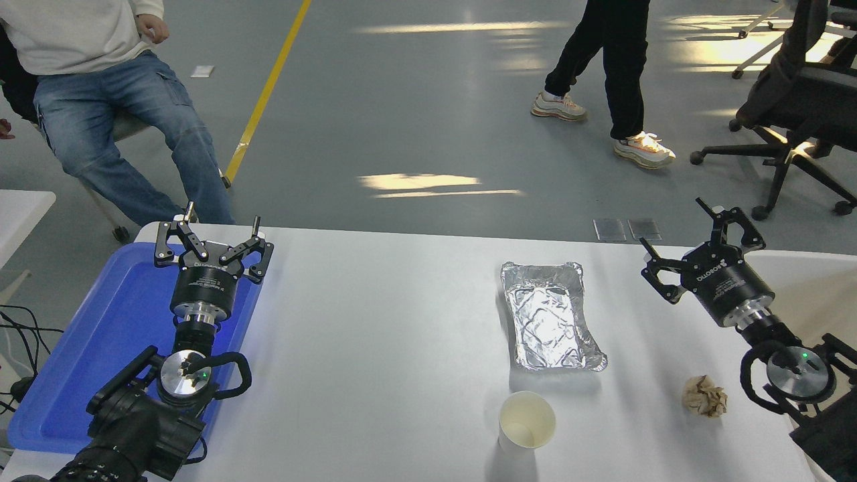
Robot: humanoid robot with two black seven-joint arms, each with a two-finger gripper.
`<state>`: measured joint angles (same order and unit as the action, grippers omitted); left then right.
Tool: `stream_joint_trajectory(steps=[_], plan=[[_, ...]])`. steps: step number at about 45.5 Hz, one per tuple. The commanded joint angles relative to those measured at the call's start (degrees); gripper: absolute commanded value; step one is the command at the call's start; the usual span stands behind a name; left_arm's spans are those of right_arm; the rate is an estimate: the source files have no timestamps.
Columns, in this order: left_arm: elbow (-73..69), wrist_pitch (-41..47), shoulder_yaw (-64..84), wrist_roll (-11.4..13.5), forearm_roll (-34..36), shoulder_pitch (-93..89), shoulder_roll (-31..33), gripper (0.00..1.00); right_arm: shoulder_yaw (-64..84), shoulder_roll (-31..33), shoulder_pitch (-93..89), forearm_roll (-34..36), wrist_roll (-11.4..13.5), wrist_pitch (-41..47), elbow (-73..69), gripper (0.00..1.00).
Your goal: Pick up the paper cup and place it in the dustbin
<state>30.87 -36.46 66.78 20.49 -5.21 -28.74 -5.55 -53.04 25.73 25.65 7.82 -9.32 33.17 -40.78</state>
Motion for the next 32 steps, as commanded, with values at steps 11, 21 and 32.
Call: stream_joint_trajectory(steps=[11, 21, 32], plan=[[-0.02, -0.01, -0.07, -0.01, -0.07, 0.0, -0.17, 1.0, -0.04, 0.03, 0.37, 0.0, 0.0, 0.05, 0.0, 1.0], [-0.02, -0.01, -0.16, 0.08, -0.07, 0.0, -0.17, 1.0, 0.22, -0.06, 0.81, -0.09, 0.0, 0.05, -0.17, 1.0], [-0.02, -0.01, -0.16, -0.01, -0.07, 0.0, -0.17, 1.0, 0.48, 0.03, 0.98, -0.88, 0.0, -0.04, -0.53, 1.0]])
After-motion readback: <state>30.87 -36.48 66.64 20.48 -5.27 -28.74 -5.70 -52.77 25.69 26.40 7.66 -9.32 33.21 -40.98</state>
